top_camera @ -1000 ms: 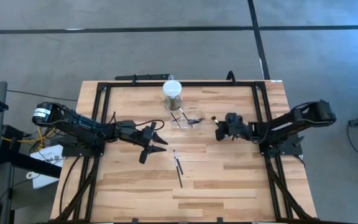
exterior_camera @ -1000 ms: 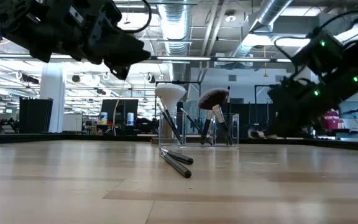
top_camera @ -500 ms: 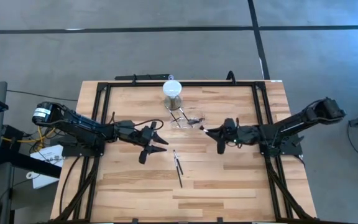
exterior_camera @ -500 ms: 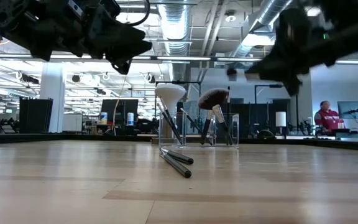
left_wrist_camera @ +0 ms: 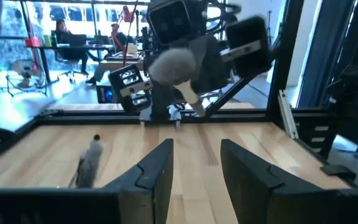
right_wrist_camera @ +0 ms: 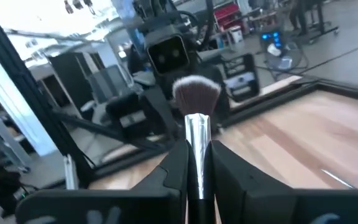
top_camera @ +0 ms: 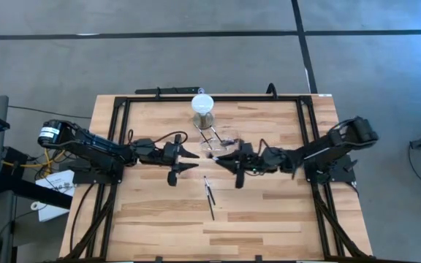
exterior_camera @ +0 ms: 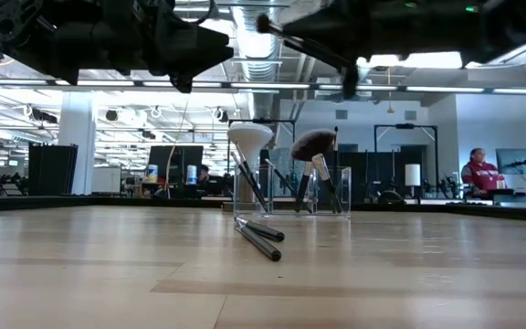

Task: Put items in baskets/containers
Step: Put the black powder brush into the transparent organizer

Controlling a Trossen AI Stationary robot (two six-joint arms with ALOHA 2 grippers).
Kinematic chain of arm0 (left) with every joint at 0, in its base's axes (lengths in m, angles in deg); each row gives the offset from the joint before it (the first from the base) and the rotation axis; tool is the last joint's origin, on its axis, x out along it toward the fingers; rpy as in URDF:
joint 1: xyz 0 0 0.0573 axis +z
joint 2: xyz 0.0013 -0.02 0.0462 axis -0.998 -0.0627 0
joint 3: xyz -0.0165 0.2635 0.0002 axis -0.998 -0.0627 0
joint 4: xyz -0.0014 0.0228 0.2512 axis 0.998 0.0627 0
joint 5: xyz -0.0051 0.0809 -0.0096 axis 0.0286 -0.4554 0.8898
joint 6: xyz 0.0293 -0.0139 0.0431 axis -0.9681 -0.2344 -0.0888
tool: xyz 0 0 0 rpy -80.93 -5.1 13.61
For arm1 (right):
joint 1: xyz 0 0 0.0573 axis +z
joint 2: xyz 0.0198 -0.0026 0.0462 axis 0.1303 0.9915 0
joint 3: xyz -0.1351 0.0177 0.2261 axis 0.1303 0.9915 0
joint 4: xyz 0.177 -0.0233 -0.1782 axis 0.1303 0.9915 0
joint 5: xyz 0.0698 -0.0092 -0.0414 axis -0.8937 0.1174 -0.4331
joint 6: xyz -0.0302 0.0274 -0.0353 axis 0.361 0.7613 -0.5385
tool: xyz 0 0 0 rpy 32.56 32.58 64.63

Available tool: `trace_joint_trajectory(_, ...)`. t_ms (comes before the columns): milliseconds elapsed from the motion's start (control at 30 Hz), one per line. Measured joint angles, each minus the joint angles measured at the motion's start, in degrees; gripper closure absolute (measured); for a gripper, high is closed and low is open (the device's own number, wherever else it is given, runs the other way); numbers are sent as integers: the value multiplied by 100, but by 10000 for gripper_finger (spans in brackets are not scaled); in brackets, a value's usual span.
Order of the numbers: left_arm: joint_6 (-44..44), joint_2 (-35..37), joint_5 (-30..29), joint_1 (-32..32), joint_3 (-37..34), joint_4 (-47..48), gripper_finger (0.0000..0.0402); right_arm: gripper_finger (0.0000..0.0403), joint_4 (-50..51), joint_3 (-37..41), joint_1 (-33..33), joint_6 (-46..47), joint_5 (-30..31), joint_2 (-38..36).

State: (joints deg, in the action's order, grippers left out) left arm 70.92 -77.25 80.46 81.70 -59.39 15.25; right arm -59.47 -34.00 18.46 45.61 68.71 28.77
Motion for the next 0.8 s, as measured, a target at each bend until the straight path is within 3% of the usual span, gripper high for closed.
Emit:
trace_joint_trajectory(300, -816, 0, 130, 0, 0, -99, 271, 365, -22, -1124, -211, 390, -988, 904)
trace_joint_trajectory(633, -1068, 0, 473, 0, 0, -531, 271, 365, 12, -1329, -297, 793, -1318, 1199)
trace_joint_trajectory(800, -1329, 0, 997, -17, 0, -579, 271, 362, -1, -1329, -292, 793, -1410, 1199)
